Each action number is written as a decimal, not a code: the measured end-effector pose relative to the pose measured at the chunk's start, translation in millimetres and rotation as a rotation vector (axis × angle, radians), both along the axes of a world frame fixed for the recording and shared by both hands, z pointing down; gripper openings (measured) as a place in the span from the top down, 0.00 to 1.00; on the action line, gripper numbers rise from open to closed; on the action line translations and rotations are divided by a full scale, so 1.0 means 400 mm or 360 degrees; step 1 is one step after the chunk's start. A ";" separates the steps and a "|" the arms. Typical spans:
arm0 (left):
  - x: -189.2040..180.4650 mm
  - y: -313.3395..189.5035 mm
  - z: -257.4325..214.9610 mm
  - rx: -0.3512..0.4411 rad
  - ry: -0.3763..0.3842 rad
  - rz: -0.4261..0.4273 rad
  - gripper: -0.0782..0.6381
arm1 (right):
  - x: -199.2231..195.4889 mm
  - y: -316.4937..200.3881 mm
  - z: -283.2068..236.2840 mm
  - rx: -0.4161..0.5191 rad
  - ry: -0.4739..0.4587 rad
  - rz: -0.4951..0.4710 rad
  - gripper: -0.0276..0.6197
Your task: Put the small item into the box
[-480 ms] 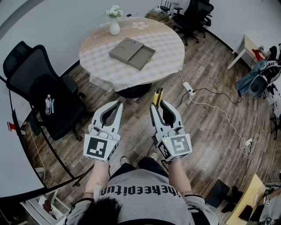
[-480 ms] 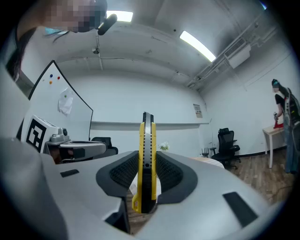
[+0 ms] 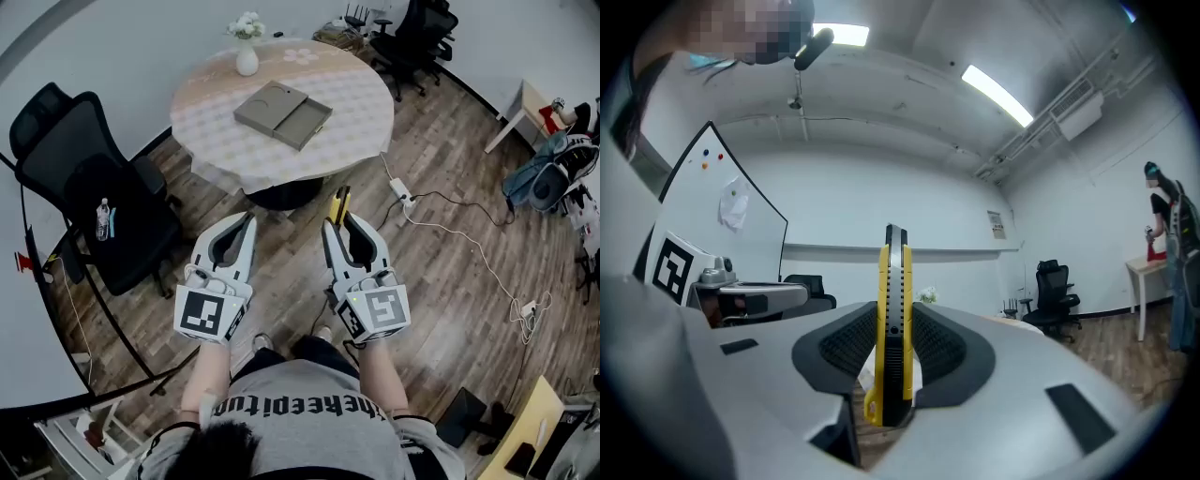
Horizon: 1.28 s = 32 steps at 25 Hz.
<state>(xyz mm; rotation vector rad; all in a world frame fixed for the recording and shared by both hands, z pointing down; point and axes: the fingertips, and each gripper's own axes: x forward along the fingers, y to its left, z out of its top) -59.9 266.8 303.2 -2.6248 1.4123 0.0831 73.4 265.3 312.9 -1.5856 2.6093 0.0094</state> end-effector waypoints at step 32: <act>0.260 -0.090 0.001 0.0048 -0.0048 -0.0132 0.87 | 0.242 -0.134 0.014 0.0019 -0.0010 -0.0201 0.77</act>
